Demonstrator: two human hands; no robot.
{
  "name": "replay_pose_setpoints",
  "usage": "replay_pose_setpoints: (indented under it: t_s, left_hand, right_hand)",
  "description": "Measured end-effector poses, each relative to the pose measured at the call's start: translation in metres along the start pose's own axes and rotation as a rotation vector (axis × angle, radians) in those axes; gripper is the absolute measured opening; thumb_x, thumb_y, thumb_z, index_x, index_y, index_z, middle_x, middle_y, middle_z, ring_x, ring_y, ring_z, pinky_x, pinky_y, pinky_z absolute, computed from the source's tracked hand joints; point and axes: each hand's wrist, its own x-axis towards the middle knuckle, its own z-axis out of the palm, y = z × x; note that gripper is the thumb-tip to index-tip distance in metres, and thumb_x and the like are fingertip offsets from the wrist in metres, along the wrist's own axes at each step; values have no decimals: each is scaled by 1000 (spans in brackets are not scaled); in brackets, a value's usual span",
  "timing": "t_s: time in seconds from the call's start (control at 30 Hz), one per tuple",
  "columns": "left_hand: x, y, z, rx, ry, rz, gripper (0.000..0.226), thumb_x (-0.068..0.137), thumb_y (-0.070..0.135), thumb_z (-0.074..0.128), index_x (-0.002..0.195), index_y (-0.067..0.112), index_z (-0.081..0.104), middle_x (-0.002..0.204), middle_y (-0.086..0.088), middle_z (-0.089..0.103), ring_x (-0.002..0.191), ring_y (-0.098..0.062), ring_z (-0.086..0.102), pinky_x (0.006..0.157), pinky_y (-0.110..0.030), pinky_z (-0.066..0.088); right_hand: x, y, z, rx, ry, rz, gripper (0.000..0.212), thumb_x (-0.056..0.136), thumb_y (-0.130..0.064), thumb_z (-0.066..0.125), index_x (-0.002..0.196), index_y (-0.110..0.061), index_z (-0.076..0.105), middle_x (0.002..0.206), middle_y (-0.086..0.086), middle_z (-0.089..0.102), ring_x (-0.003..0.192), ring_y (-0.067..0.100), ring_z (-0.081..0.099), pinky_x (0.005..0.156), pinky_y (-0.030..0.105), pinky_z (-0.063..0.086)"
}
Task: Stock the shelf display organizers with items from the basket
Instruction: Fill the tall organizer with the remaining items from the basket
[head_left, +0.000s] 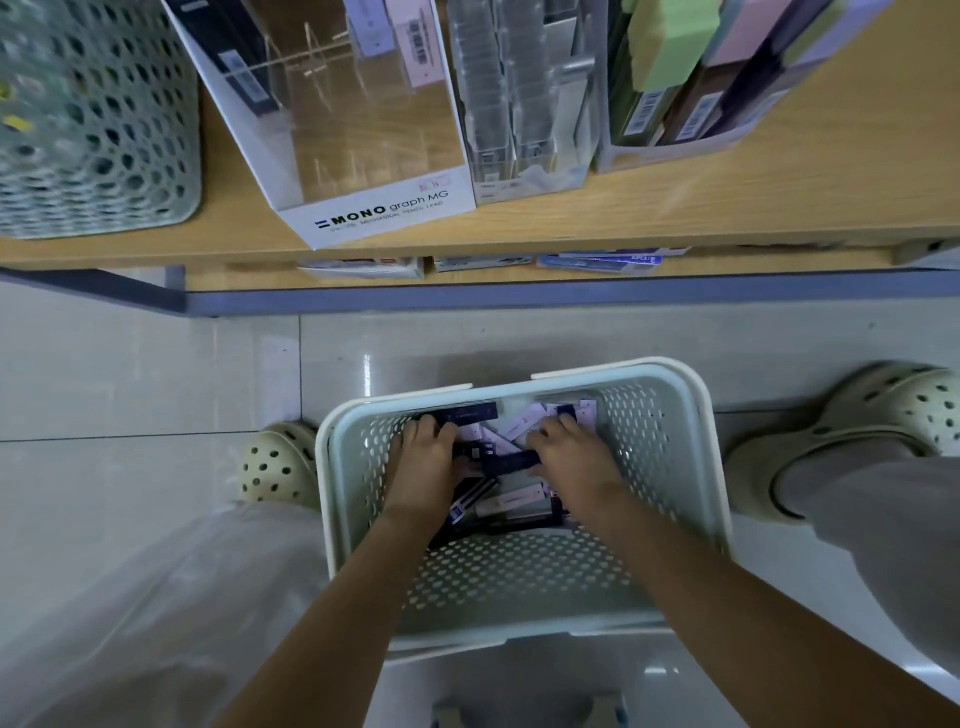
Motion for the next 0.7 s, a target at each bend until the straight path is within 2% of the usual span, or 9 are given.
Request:
replay_pose_setpoints:
  t_s: [0.1, 0.3, 0.33, 0.4, 0.47, 0.53, 0.6, 0.67, 0.7]
  left_hand:
    - [6, 1, 1, 31, -22, 11, 35, 88, 28, 58, 121, 18, 49, 126, -3, 46, 119, -22, 37, 99, -32, 29]
    - [2, 1, 4, 188, -122, 46, 47, 90, 23, 57, 134, 17, 42, 133, -9, 39, 124, -26, 34, 106, -32, 28]
    - [-1, 3, 4, 117, -136, 30, 45, 92, 21, 56, 134, 16, 42, 132, -9, 41, 123, -26, 36, 104, -32, 30]
    - [-11, 16, -7, -224, -139, -61, 24, 98, 20, 47, 120, 11, 45, 121, -12, 52, 110, -27, 49, 91, -34, 37]
    - [-26, 34, -22, -639, -116, -157, 8, 100, 20, 40, 104, 12, 39, 103, -13, 57, 94, -26, 55, 76, -32, 41]
    - [-41, 52, -33, -1000, -87, -266, 7, 101, 17, 37, 101, 10, 35, 92, -9, 55, 84, -22, 55, 68, -27, 46]
    - [-53, 71, -41, -1267, -80, -365, 18, 101, 28, 39, 104, 11, 41, 93, -5, 57, 88, -18, 58, 75, -24, 54]
    - [-66, 82, -48, -1419, -94, -367, 39, 94, 52, 40, 109, 17, 51, 105, -6, 64, 105, -26, 60, 94, -44, 49]
    - [-73, 87, -54, -1475, -99, -345, 44, 93, 56, 37, 110, 19, 53, 108, -6, 66, 108, -26, 60, 95, -46, 47]
  right_hand:
    - [-11, 1, 3, 100, -129, 64, 31, 98, -25, 47, 122, -7, 50, 123, 11, 51, 113, 27, 50, 87, 36, 44]
    - [-31, 2, -17, 262, -141, 175, 19, 96, -6, 43, 113, -5, 52, 102, 13, 66, 88, 28, 64, 64, 28, 44]
    - [-36, 2, -24, 315, -131, 178, 19, 96, -6, 43, 114, -4, 50, 98, 13, 66, 83, 28, 64, 61, 27, 44]
    - [-46, 3, -35, 506, -78, 165, 18, 98, -10, 43, 115, -5, 47, 89, 12, 66, 72, 26, 61, 56, 27, 42]
    - [-58, 2, -46, 676, -35, 127, 14, 98, -15, 43, 111, -9, 47, 88, 8, 64, 70, 22, 55, 58, 26, 37]
    - [-72, -2, -56, 805, 16, 80, 5, 98, -16, 45, 101, -19, 46, 85, 6, 63, 74, 27, 60, 63, 30, 42]
    - [-85, -9, -65, 929, 61, 78, 17, 98, -13, 45, 90, -28, 42, 83, 5, 64, 75, 24, 66, 69, 35, 53]
    - [-102, -18, -72, 1047, 65, 69, 26, 98, -8, 45, 85, -31, 42, 82, 3, 61, 62, 7, 66, 62, 23, 54]
    - [-109, -23, -75, 1093, 69, 55, 27, 97, -7, 46, 85, -31, 43, 83, 2, 60, 57, 4, 65, 60, 20, 54]
